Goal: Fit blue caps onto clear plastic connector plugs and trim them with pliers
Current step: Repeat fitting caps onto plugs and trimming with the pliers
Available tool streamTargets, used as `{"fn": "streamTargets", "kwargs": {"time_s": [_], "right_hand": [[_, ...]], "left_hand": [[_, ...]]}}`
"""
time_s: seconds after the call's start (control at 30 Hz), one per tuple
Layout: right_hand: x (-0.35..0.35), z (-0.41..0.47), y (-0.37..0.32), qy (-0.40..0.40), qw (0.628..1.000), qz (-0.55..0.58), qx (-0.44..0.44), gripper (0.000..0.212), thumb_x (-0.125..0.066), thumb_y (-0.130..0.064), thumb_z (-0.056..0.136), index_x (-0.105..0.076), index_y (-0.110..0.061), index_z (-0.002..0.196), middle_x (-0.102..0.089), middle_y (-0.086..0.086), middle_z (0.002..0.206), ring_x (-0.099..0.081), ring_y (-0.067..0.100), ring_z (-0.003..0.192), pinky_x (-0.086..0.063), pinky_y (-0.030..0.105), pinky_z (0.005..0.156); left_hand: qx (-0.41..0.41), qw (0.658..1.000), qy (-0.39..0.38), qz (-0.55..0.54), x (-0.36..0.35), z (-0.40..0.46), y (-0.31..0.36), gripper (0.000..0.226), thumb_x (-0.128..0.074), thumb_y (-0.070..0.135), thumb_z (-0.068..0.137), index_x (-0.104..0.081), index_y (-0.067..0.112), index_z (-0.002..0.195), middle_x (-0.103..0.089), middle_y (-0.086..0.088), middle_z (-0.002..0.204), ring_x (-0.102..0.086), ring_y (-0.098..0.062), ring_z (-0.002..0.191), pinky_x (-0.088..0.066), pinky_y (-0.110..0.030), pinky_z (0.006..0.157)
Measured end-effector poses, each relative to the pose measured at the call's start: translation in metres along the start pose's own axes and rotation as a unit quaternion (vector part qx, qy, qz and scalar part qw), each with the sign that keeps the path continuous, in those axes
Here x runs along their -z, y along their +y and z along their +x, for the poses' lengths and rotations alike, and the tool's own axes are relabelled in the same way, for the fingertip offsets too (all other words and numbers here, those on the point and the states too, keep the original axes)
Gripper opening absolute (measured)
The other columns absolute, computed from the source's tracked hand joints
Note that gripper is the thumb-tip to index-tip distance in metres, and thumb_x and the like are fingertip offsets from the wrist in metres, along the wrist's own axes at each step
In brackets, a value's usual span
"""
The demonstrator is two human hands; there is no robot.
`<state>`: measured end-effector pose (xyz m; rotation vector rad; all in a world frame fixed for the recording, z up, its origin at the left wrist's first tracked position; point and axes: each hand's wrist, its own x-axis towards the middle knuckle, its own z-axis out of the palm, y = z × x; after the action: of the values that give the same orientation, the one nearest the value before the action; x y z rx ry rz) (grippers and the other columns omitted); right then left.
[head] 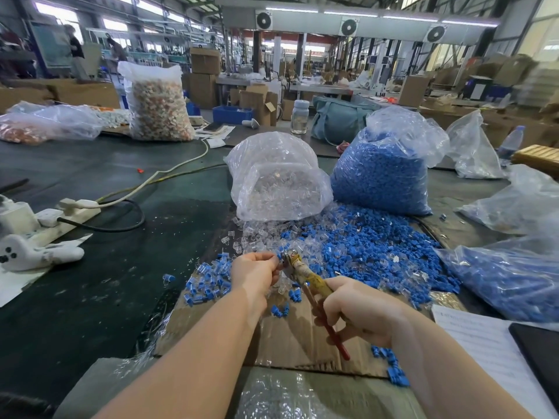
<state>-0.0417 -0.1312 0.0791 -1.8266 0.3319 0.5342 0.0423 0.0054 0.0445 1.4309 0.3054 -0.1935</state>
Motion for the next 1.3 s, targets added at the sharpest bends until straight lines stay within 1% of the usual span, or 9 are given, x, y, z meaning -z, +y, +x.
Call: {"fn": "streamTargets", "kwargs": {"time_s": [0.17,0.37,0.5,0.63,0.87,1.03,1.1,1.17,1.3], "right_hand": [[-0.002,0.001,0.001,-0.009,1.0,-0.026,0.01,0.041,-0.042,0.012,0.076,-0.058,-0.022,0.093,-0.044,0.011,0.097,-0.048,0.026,0.093,-0.049,0.048,0.089],[-0.005,0.005,0.004,0.021,0.998,-0.063,0.017,0.038,-0.04,0.009,0.071,-0.059,-0.018,0.091,-0.046,0.012,0.09,-0.047,0.026,0.083,-0.042,0.04,0.07],[-0.007,0.005,0.005,0.042,0.994,-0.096,0.026,0.029,-0.039,0.007,0.075,-0.05,-0.003,0.1,-0.045,0.013,0.089,-0.044,0.025,0.08,-0.039,0.037,0.068],[-0.007,0.005,0.004,0.056,0.993,-0.096,0.036,0.026,-0.038,0.01,0.076,-0.048,-0.01,0.09,-0.045,0.014,0.088,-0.045,0.024,0.075,-0.04,0.036,0.064],[-0.007,0.005,0.014,0.034,0.999,0.008,0.025,0.044,-0.039,0.014,0.073,-0.06,-0.011,0.103,-0.046,0.01,0.083,-0.046,0.023,0.075,-0.041,0.03,0.055],[-0.009,0.007,0.021,0.093,0.992,0.033,0.078,0.059,-0.046,0.019,0.065,-0.059,-0.016,0.11,-0.05,0.007,0.076,-0.045,0.01,0.049,-0.036,0.023,0.044],[-0.004,0.012,0.026,0.192,0.975,-0.032,0.106,0.057,-0.048,0.016,0.07,-0.055,-0.023,0.112,-0.054,0.006,0.081,-0.05,0.012,0.056,-0.038,0.024,0.049],[0.005,0.019,0.034,0.289,0.942,-0.129,0.108,0.061,-0.051,0.007,0.074,-0.051,-0.025,0.126,-0.056,0.006,0.096,-0.056,0.024,0.081,-0.046,0.03,0.063],[0.027,0.023,0.051,0.384,0.884,-0.267,0.006,0.064,-0.057,-0.01,0.079,-0.042,-0.03,0.137,-0.051,0.009,0.122,-0.043,0.03,0.115,-0.039,0.043,0.097]], "left_hand": [[-0.016,0.999,0.003,0.031,0.0,-0.001,-0.004,0.011,-0.057,0.0,0.088,-0.062,0.008,0.082,-0.064,-0.009,0.079,-0.053,-0.011,0.059,-0.044,-0.018,0.05],[-0.021,0.999,0.009,0.047,-0.001,-0.002,-0.005,0.012,-0.058,0.0,0.088,-0.063,0.009,0.082,-0.064,-0.008,0.08,-0.053,-0.011,0.063,-0.042,-0.02,0.05],[-0.017,0.999,0.015,0.044,-0.001,-0.001,-0.006,0.015,-0.059,-0.001,0.086,-0.063,0.009,0.077,-0.065,-0.011,0.083,-0.055,-0.014,0.066,-0.043,-0.022,0.056],[-0.018,0.999,0.018,0.042,-0.002,0.0,-0.009,0.013,-0.059,0.0,0.086,-0.063,0.01,0.078,-0.067,-0.012,0.086,-0.06,-0.02,0.077,-0.05,-0.03,0.067],[-0.012,0.999,0.013,0.039,0.0,0.0,-0.014,0.01,-0.059,0.003,0.088,-0.063,0.01,0.081,-0.066,-0.011,0.083,-0.052,-0.014,0.065,-0.04,-0.024,0.055],[0.011,0.999,0.041,-0.021,0.006,0.002,-0.013,0.013,-0.057,-0.002,0.088,-0.06,0.008,0.08,-0.06,-0.008,0.067,-0.049,-0.012,0.053,-0.038,-0.023,0.049],[0.01,0.997,0.073,-0.024,0.012,0.007,-0.015,0.013,-0.055,-0.002,0.089,-0.059,0.009,0.081,-0.059,-0.009,0.065,-0.049,-0.013,0.05,-0.038,-0.024,0.049],[-0.001,0.995,0.102,-0.02,0.019,0.012,-0.019,0.01,-0.053,-0.001,0.09,-0.06,0.007,0.088,-0.061,-0.01,0.067,-0.052,-0.014,0.05,-0.04,-0.024,0.049],[-0.035,0.988,0.147,0.016,0.026,0.018,-0.023,0.025,-0.052,-0.003,0.09,-0.062,0.008,0.11,-0.067,-0.008,0.091,-0.056,-0.009,0.06,-0.043,-0.018,0.047]]}}
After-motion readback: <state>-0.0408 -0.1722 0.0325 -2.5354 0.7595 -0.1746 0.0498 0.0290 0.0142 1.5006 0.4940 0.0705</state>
